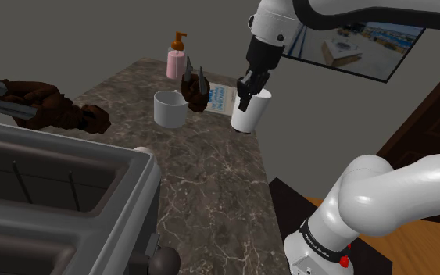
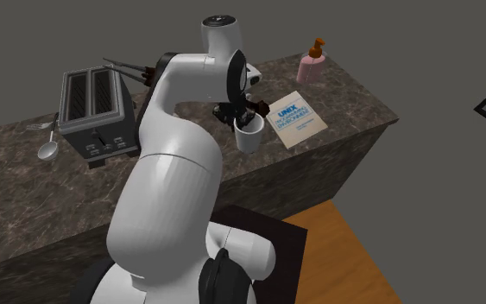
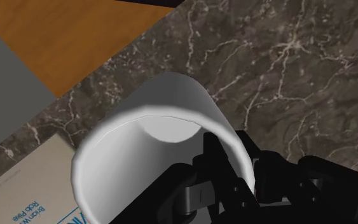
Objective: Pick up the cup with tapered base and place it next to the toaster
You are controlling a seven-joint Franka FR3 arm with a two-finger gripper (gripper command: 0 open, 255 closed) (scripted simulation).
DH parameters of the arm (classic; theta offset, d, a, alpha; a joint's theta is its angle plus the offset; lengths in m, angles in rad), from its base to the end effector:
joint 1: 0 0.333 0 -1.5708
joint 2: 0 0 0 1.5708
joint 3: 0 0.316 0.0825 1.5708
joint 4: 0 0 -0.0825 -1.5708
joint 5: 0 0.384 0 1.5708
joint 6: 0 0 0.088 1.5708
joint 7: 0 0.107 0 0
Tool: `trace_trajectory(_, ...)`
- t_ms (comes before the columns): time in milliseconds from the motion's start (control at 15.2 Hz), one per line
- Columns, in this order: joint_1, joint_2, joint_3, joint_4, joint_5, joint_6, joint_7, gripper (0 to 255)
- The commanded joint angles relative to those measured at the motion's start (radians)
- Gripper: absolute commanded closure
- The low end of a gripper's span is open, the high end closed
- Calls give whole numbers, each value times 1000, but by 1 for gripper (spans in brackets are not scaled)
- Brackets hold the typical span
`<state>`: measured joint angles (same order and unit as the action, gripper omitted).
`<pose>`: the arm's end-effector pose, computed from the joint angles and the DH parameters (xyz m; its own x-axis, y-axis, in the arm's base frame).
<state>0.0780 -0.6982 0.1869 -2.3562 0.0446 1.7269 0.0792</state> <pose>0.3313 0.1083 0.5710 0.9876 0.1422 0.0662 0.1376 -0.9880 0.0702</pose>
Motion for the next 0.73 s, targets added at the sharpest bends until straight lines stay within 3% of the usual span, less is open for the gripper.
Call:
trace_trajectory(0, -2, 5, -3, 31, -3, -27, -2, 255)
trace_trajectory(660, -9, 38, -10, 190, -11, -152, -6, 255)
